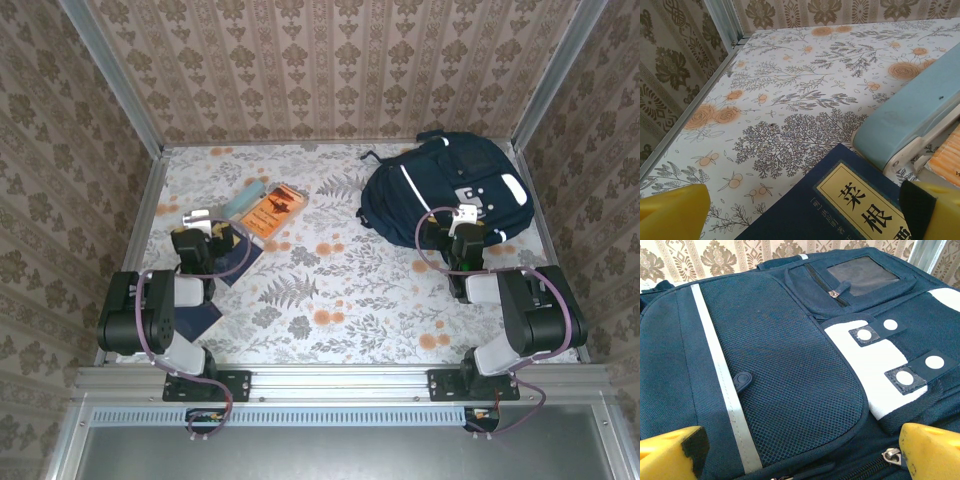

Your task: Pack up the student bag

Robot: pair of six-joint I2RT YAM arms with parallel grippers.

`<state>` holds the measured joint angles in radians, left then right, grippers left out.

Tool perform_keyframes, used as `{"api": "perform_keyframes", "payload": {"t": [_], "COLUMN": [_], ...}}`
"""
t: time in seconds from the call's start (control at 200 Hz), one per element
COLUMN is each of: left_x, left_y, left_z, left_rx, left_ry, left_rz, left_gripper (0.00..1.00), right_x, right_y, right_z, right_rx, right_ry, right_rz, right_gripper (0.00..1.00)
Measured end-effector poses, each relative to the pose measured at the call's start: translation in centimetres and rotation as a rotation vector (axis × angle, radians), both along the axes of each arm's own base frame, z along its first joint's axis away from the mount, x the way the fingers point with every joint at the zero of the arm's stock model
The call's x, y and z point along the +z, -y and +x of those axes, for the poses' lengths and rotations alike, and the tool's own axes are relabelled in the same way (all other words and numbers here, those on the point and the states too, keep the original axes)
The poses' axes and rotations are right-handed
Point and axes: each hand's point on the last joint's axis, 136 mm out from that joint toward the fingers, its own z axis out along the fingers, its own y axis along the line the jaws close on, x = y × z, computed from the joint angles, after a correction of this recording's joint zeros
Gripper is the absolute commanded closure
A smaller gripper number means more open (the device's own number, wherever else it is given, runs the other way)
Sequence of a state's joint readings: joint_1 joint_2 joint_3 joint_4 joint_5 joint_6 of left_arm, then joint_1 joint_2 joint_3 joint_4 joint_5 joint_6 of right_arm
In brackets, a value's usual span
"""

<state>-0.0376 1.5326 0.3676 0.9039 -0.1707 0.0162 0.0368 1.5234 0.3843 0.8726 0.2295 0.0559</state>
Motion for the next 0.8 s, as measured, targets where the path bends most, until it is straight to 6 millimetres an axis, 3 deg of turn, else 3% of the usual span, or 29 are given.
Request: {"api": "perform_keyframes", "payload": {"t": [0.315, 0.41, 0.605, 0.8], "left_x": [0.1, 1.2, 7.1, 12.4], "left_y": [-0.3, -0.6, -1.0, -0.6], "left_z": [-0.1, -0.9, -1.8, -1.1], "left_rx": [0.006, 0.019, 0.052, 0.074], "left_ry": [0.004, 0.02, 0.103, 0.076], "left_rz": [-0.008, -0.012, -0.054, -0.184], "left_gripper": [0.0, 0.0, 0.0, 0.0], "right_x": [0.2, 1.9, 8.9, 12.2], "right_y": [0.0, 0.2, 1.2, 1.6], "right_z": [-0.3, -1.1, -1.3, -0.1], "right_rx": [0.0, -0.011, -0.093, -0.195], "right_ry": [0.003, 0.02, 0.099, -0.002], "right_rz": [0.0, 0.002, 0.064, 0.221], "right_gripper": [0.0, 0.0, 0.0, 0.01]}}
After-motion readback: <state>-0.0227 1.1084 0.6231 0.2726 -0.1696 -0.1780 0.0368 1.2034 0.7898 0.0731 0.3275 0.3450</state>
